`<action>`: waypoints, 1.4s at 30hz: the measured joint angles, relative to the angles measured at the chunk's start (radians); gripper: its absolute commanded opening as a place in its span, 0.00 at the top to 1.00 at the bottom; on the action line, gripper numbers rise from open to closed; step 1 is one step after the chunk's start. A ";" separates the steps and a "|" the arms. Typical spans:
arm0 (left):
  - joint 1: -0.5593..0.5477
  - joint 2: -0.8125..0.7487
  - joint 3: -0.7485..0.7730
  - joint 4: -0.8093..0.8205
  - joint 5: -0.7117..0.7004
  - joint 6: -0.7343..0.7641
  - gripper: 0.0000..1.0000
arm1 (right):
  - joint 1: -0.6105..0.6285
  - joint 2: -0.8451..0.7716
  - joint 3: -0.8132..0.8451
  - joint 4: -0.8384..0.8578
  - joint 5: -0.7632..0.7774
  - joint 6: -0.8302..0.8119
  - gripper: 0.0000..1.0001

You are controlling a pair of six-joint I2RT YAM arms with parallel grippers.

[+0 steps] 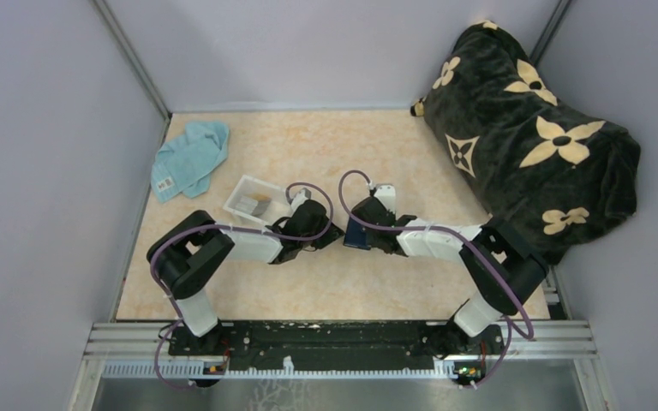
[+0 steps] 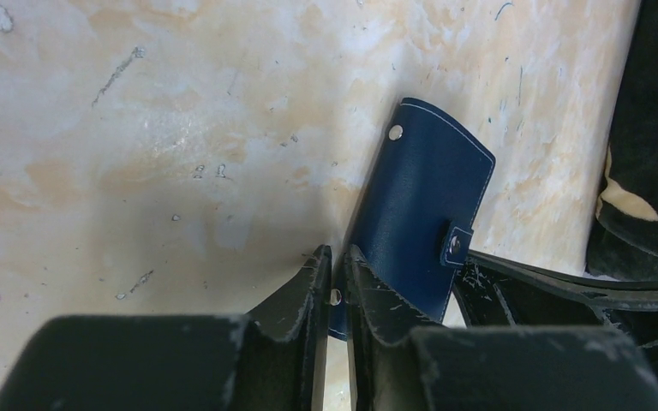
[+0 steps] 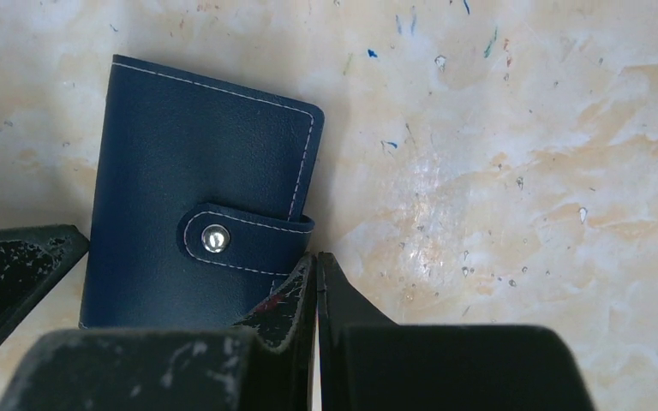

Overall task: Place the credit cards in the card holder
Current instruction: Close the card holder at the center of the board, then reset both arms

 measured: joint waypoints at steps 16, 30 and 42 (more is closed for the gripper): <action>-0.003 -0.010 0.001 -0.022 -0.010 0.001 0.80 | -0.006 0.039 0.029 0.037 0.008 -0.040 1.00; -0.029 -0.095 0.025 -0.252 -0.146 0.001 0.74 | -0.009 0.023 0.028 0.007 0.050 -0.049 0.88; -0.054 -0.331 0.109 -0.550 -0.427 0.247 0.33 | -0.019 -0.363 -0.028 -0.019 0.184 -0.164 0.67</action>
